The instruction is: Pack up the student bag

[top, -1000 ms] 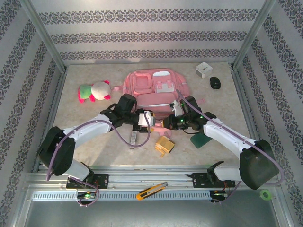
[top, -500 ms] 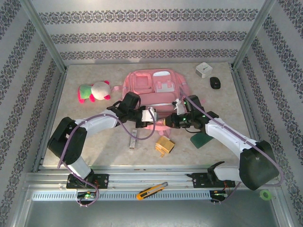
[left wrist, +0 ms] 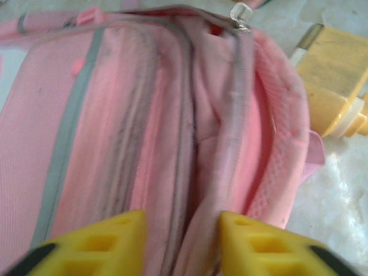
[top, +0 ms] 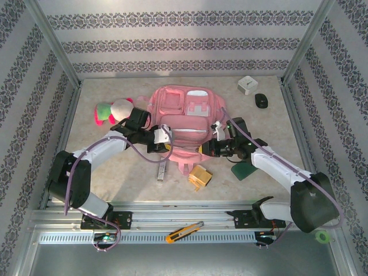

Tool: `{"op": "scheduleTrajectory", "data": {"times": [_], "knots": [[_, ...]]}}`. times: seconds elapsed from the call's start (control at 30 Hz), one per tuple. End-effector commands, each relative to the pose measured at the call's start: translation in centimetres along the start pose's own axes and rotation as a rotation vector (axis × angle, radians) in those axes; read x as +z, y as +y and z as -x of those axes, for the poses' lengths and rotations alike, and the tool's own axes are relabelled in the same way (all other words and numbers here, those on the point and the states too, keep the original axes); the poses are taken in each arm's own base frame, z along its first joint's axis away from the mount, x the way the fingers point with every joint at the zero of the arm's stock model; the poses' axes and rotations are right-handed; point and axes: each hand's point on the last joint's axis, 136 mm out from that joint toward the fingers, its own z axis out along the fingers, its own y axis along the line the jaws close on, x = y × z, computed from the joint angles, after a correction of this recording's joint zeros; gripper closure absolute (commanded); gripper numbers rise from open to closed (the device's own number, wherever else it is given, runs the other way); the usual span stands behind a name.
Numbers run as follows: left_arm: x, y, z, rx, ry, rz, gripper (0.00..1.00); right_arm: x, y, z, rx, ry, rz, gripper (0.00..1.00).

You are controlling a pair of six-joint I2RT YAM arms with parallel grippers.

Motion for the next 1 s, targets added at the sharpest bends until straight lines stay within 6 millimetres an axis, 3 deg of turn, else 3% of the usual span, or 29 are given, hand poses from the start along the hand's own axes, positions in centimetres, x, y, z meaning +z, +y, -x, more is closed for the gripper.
{"op": "scheduleTrajectory", "data": {"times": [0.0,0.13,0.23,0.4,0.63,0.7,0.8,0.87,0.97], "knots": [[0.2,-0.3,3.1,-0.007,-0.057,0.001,0.49,0.4,0.8,0.0,-0.006,0.005,0.012,1.0],[2.2,-1.2,5.5,0.037,-0.063,-0.018,0.4,0.8,1.0,-0.2,-0.01,0.015,0.013,1.0],[3.8,-1.7,6.0,0.046,-0.055,-0.052,0.38,1.0,0.9,-0.4,-0.008,0.022,0.01,1.0],[6.1,-2.2,4.8,0.052,0.005,-0.081,0.38,1.3,1.1,-0.6,-0.01,0.032,0.013,1.0],[7.5,-2.6,3.1,0.027,0.05,-0.086,0.34,1.3,1.1,-0.5,-0.012,0.03,0.015,1.0],[7.8,-2.8,3.1,0.013,0.041,-0.093,0.43,1.3,1.2,-0.5,-0.01,0.029,0.018,1.0],[8.0,-2.8,3.5,-0.003,0.011,-0.096,0.74,1.3,1.1,-0.6,-0.01,0.028,0.013,1.0],[7.8,-2.8,4.1,-0.013,-0.021,-0.09,0.89,1.4,0.6,-0.7,-0.01,0.028,-0.005,1.0],[7.5,-2.7,5.3,-0.039,-0.078,-0.078,0.99,1.7,-0.9,-1.3,-0.003,0.035,-0.055,1.0]]}}
